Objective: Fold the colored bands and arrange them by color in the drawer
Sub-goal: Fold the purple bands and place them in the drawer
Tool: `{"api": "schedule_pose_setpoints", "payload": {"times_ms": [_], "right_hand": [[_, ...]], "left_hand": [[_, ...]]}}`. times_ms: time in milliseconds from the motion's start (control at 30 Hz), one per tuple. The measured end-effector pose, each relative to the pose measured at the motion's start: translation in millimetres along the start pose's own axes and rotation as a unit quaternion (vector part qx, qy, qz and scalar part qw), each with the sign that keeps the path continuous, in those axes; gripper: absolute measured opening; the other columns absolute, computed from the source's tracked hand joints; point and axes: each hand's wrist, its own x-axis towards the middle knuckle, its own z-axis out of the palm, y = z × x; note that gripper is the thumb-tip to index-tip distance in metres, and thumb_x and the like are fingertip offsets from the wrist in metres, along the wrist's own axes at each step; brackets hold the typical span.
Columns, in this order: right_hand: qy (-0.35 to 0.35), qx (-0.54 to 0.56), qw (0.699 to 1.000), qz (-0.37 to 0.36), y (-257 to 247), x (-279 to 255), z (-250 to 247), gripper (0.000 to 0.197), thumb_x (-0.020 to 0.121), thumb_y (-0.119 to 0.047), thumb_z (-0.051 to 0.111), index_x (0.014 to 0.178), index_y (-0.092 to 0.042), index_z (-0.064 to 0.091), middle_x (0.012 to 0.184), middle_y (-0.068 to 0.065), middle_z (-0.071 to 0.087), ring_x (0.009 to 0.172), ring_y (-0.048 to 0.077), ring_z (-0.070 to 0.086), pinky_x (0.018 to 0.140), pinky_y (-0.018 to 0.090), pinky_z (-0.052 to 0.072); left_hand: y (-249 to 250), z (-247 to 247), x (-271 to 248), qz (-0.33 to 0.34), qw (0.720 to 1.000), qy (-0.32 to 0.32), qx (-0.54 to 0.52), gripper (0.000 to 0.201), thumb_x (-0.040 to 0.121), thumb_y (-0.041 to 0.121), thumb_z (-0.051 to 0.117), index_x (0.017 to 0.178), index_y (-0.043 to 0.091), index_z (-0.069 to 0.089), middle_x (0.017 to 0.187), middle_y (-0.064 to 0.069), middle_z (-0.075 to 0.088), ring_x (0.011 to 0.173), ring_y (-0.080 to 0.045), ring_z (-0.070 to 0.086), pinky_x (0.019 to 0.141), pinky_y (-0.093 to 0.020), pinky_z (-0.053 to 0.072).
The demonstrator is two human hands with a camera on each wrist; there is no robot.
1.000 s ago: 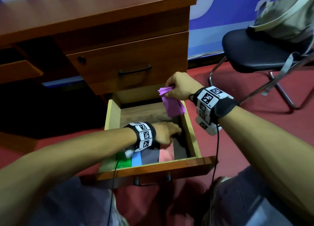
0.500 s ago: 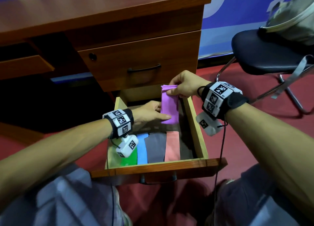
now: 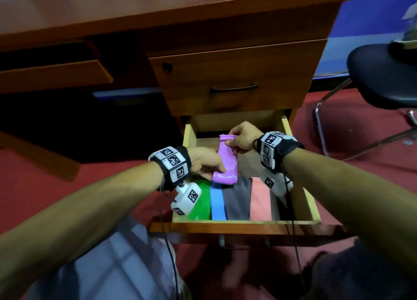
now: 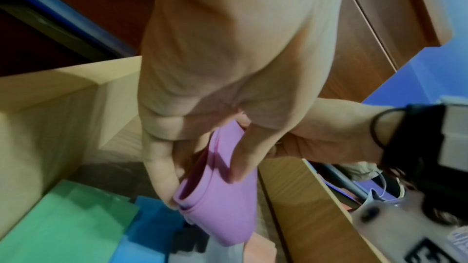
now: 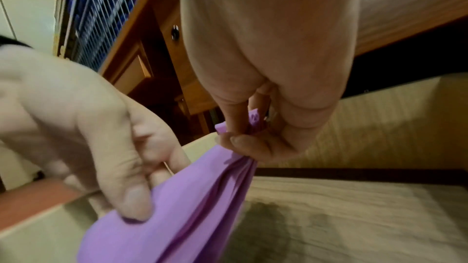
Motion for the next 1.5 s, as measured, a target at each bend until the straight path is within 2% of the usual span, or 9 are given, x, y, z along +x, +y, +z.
{"api": "schedule_pose_setpoints", "payload": {"times_ms": [133,300,433,567,767,900,1067,1333,1500], "right_hand": [[-0.012,-0.023,1.000,0.005,-7.6,30.1,25.2,0.016,0.089,-0.014,0.072,0.074,-0.017,0.069,0.058,0.005,0.064,0.052,0.017,0.060,0.051,0.027,0.051],[-0.024,-0.035,0.999,0.018,-14.9,64.2,54.3,0.007,0.089,-0.014,0.074,0.085,-0.007,0.073,0.053,0.003,0.060,0.047,0.016,0.055,0.050,0.027,0.049],[-0.045,-0.046,0.998,0.014,-18.0,82.4,70.6,0.015,0.090,-0.005,0.067,0.100,0.006,0.071,0.063,0.009,0.060,0.049,0.014,0.052,0.042,0.019,0.044],[-0.055,-0.040,0.998,0.012,-15.5,90.8,78.9,0.024,0.093,-0.024,0.069,0.092,0.000,0.073,0.068,0.013,0.061,0.045,0.011,0.053,0.041,0.017,0.045],[-0.044,-0.042,0.998,0.018,-1.3,100.4,83.1,0.018,0.090,-0.020,0.070,0.085,-0.003,0.075,0.071,0.013,0.068,0.064,0.023,0.065,0.068,0.038,0.059],[-0.039,-0.085,0.996,-0.006,-0.3,98.6,80.9,0.004,0.085,-0.008,0.069,0.082,-0.009,0.072,0.080,0.011,0.069,0.077,0.019,0.061,0.069,0.031,0.051],[-0.021,-0.061,0.998,0.016,0.2,99.9,83.3,0.013,0.084,-0.015,0.078,0.091,-0.011,0.068,0.081,0.005,0.068,0.072,0.016,0.062,0.057,0.022,0.048],[0.016,-0.113,0.993,0.029,0.2,97.1,85.1,0.014,0.077,-0.011,0.074,0.089,-0.015,0.068,0.090,0.005,0.070,0.084,0.020,0.064,0.062,0.025,0.046],[0.007,-0.076,0.997,0.020,2.5,98.4,87.3,0.019,0.073,-0.005,0.079,0.088,-0.012,0.071,0.088,0.009,0.073,0.072,0.018,0.065,0.058,0.027,0.054]], "left_hand": [[-9.8,-4.3,10.6,-0.004,0.998,0.057,0.024,0.015,0.095,-0.007,0.048,0.107,0.002,0.050,0.082,-0.015,0.048,0.072,-0.026,0.053,0.065,-0.038,0.048],[-8.5,-22.2,4.3,0.048,0.979,0.120,0.159,0.034,0.104,0.000,0.044,0.136,-0.008,0.051,0.129,-0.024,0.057,0.131,-0.037,0.052,0.109,-0.039,0.040],[-3.6,-18.0,9.7,0.062,0.914,0.160,0.369,0.041,0.100,0.003,0.051,0.140,-0.008,0.048,0.149,-0.023,0.048,0.134,-0.030,0.052,0.094,-0.032,0.045],[-8.7,-22.3,17.3,0.043,0.912,0.184,0.364,0.062,0.096,0.004,0.057,0.148,-0.014,0.028,0.153,-0.026,0.038,0.133,-0.032,0.053,0.091,-0.031,0.049],[-12.1,-20.2,11.4,0.089,0.879,0.188,0.428,0.031,0.098,0.005,0.051,0.128,0.001,0.060,0.132,-0.017,0.061,0.120,-0.033,0.062,0.085,-0.037,0.052],[-9.4,-23.1,9.0,0.128,0.845,0.168,0.492,0.024,0.096,0.005,0.056,0.119,0.004,0.064,0.121,-0.014,0.065,0.114,-0.033,0.064,0.077,-0.038,0.049],[-11.3,-27.0,7.8,0.116,0.811,0.071,0.569,0.025,0.090,-0.001,0.060,0.071,0.010,0.049,0.074,-0.004,0.050,0.077,-0.026,0.058,0.063,-0.035,0.047],[-10.9,-29.7,5.9,0.135,0.799,0.073,0.582,0.010,0.089,-0.002,0.061,0.087,0.007,0.058,0.074,-0.002,0.048,0.070,-0.022,0.054,0.063,-0.034,0.046],[-14.4,-28.1,10.0,0.113,0.796,0.048,0.593,0.027,0.087,0.001,0.064,0.069,0.014,0.049,0.072,-0.001,0.050,0.066,-0.020,0.054,0.065,-0.034,0.048]]}}
